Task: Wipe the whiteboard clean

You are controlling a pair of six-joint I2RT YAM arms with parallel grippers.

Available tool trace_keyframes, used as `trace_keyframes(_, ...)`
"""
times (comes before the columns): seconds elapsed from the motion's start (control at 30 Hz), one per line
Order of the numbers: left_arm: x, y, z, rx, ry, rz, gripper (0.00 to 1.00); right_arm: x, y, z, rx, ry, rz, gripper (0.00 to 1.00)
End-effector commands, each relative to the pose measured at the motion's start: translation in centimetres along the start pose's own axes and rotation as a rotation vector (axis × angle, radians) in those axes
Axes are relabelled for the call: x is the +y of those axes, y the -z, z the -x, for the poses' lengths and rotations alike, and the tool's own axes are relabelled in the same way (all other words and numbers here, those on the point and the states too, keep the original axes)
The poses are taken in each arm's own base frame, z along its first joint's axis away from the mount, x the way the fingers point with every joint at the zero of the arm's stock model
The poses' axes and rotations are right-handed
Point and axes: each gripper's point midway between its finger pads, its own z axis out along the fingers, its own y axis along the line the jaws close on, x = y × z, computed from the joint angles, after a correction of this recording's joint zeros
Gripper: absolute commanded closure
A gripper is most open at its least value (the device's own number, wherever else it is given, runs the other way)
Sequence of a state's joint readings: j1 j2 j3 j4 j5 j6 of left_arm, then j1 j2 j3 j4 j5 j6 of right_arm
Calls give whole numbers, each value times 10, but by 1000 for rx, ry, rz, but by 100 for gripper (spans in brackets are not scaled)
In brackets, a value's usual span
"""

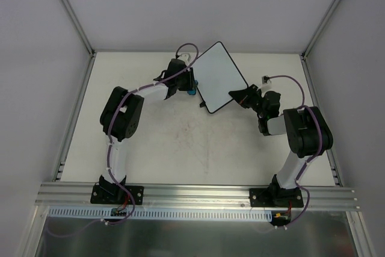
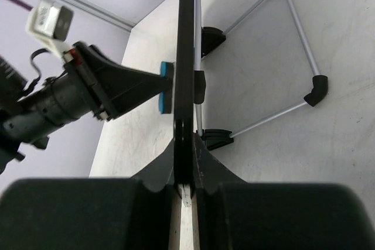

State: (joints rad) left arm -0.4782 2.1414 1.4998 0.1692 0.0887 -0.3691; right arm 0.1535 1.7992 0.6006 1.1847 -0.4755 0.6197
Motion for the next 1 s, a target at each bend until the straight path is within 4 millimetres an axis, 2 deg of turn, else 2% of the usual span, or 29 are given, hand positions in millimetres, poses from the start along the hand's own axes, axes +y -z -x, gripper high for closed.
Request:
trace_keyframes(0.0, -34, 55, 79, -279, -70, -42, 100, 28, -7, 1, 11, 44, 112, 100)
trace_keyframes(0.03, -30, 67, 74, -285, -73, -27, 100, 28, -7, 1, 12, 41, 111, 100)
trace_keyframes(0.1, -17, 76, 74, -322, -58, 33, 100, 28, -7, 1, 11, 42, 112, 100)
trace_keyframes(0.23, 8, 94, 53, -304, -5, 129, 100, 29, -7, 1, 10, 43, 113, 100)
trace_keyframes(0.3, 20, 97, 44, -280, 28, 168, 100, 30, -7, 2, 10, 44, 115, 100)
trace_keyframes(0.47, 55, 102, 5, -130, 106, 298, 100, 29, -8, 2, 10, 41, 113, 100)
trace_keyframes(0.5, 66, 104, 2, -112, 122, 327, 100, 29, -7, 1, 12, 41, 111, 100)
trace_keyframes(0.63, 86, 113, -10, -49, 167, 361, 99, 29, -8, 2, 11, 38, 112, 100)
trace_keyframes(0.83, 92, 117, -19, 12, 175, 377, 95, 29, -8, 1, 12, 36, 113, 100)
trace_keyframes(0.87, 93, 115, -23, 29, 175, 375, 85, 29, -8, 0, 13, 34, 112, 100)
trace_keyframes(0.97, 93, 110, -31, 72, 182, 365, 81, 29, -8, 2, 10, 35, 113, 100)
